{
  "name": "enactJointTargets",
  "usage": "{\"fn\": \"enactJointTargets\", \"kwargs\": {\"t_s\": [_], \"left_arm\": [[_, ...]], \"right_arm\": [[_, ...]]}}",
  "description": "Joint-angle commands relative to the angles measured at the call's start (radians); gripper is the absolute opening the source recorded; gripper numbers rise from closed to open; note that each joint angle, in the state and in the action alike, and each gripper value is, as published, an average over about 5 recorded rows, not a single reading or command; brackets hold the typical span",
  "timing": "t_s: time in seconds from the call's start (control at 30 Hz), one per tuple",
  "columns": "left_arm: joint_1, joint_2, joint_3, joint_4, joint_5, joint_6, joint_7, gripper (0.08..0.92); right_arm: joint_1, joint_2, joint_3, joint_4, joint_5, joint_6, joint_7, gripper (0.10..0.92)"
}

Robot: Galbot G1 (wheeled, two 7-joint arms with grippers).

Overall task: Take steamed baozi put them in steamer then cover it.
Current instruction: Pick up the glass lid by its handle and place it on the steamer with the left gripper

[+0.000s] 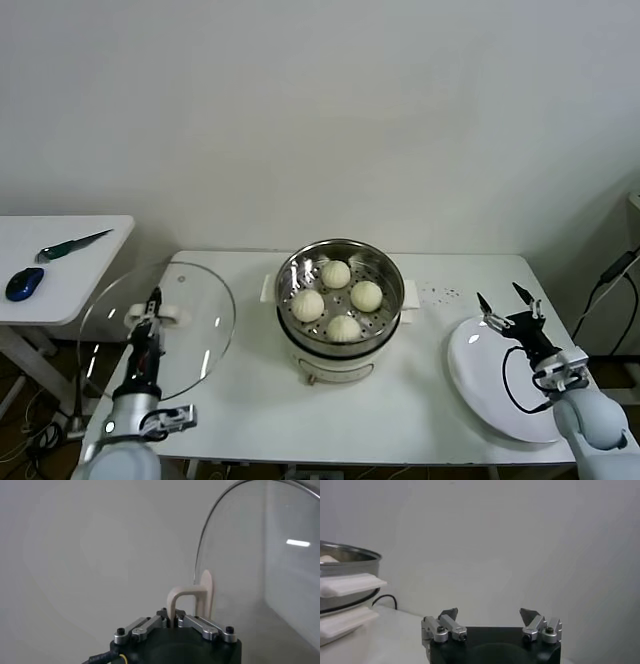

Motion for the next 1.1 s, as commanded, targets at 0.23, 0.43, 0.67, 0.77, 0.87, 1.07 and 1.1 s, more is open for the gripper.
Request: {"fn": "enactJointTargets", "kwargs": {"t_s": [0.23,0.43,0.67,0.77,0.87,1.07,1.1], "left_arm": [[-0.708,0.027,0.679,-0.029,0.101,0.368,0.511,0.152],[-0.668,-0.181,0.744,0.095,0.223,0.368,0.513,0.152],[-0.656,-0.368,0.776,0.235,0.303,0.368,0.504,0.152],[-0.644,-0.439,0.747,0.302,0.322,0.368,0.482,0.152],[-0.632,-0.489,0.710,0.356,0.338,0.368,0.467,0.152],[-0.621,-0.509,0.666,0.428,0.346,0.368,0.425,0.152],[-0.619,-0.509,0.662,0.435,0.345,0.368,0.419,0.152]], "right_arm": [[0.045,0.005,-0.011,-0.054,-0.027,0.002,0.002,0.823],[0.033,0.004,0.011,-0.060,-0.031,0.008,-0.001,0.823],[0.019,0.010,0.031,-0.066,-0.044,0.018,-0.007,0.823],[0.014,0.013,0.037,-0.068,-0.048,0.022,-0.010,0.823],[0.009,0.015,0.042,-0.071,-0.055,0.027,-0.014,0.823],[0.010,0.021,0.047,-0.079,-0.066,0.031,-0.018,0.823],[0.010,0.022,0.048,-0.079,-0.067,0.031,-0.019,0.823]]}}
